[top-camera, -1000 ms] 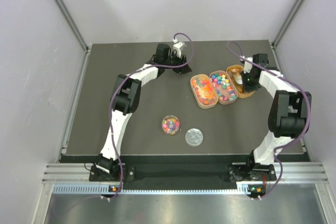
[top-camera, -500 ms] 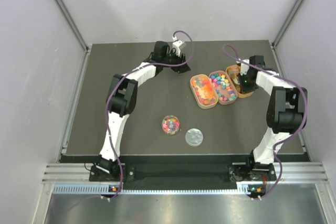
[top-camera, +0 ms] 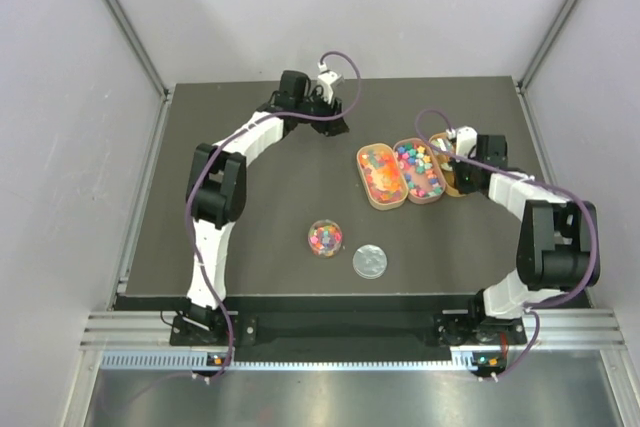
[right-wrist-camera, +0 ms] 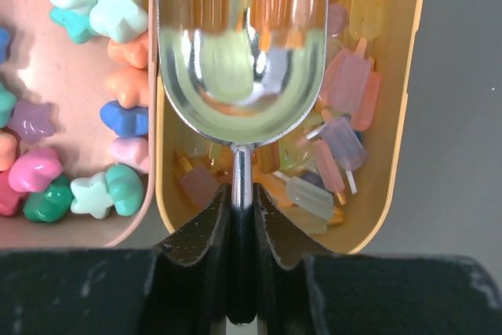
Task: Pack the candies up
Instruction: Scoop the fake candies from the storage box, then place the fake candies in the packing bottle.
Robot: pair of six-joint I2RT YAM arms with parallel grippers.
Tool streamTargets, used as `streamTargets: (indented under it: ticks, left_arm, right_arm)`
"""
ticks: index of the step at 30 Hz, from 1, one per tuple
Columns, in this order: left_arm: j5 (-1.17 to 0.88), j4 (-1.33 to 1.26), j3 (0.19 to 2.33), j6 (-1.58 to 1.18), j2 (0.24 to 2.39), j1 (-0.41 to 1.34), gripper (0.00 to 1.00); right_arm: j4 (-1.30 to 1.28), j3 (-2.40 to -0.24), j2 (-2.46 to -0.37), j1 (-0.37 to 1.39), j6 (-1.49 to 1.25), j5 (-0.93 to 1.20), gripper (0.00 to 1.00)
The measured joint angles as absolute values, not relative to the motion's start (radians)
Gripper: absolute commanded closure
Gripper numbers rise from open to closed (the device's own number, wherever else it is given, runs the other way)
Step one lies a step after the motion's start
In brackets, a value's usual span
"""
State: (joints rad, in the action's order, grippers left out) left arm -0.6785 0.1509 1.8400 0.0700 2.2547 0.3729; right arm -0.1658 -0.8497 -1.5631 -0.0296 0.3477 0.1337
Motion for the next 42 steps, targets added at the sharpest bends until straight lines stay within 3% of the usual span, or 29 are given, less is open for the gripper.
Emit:
streamTargets:
  ticks: [15,23,32,42]
  left_arm:
    - [-0.647,0.271,1.871,0.161,2.179,0.313,0.51]
    - [-0.524,0.281,1.735,0.196,1.99,0.282,0.52]
    - [-0.389,0.272,1.372,0.204,1.72,0.097,0.53]
    - [-0.396,0.278,1.198,0.192,1.545,0.042,0.52]
  right_arm:
    - [-0.158,-0.804,-1.327,-0.027,0.358,0.159,1.0]
    - [-0.395,-0.939,-1.244,0.001,0.523,0.318,1.0]
    - [-0.694,-1.003,-1.194,0.268,0.838,0.451,1.0]
    - [-0.853,-1.053,-1.31,0.559,1.082,0.357,1.0]
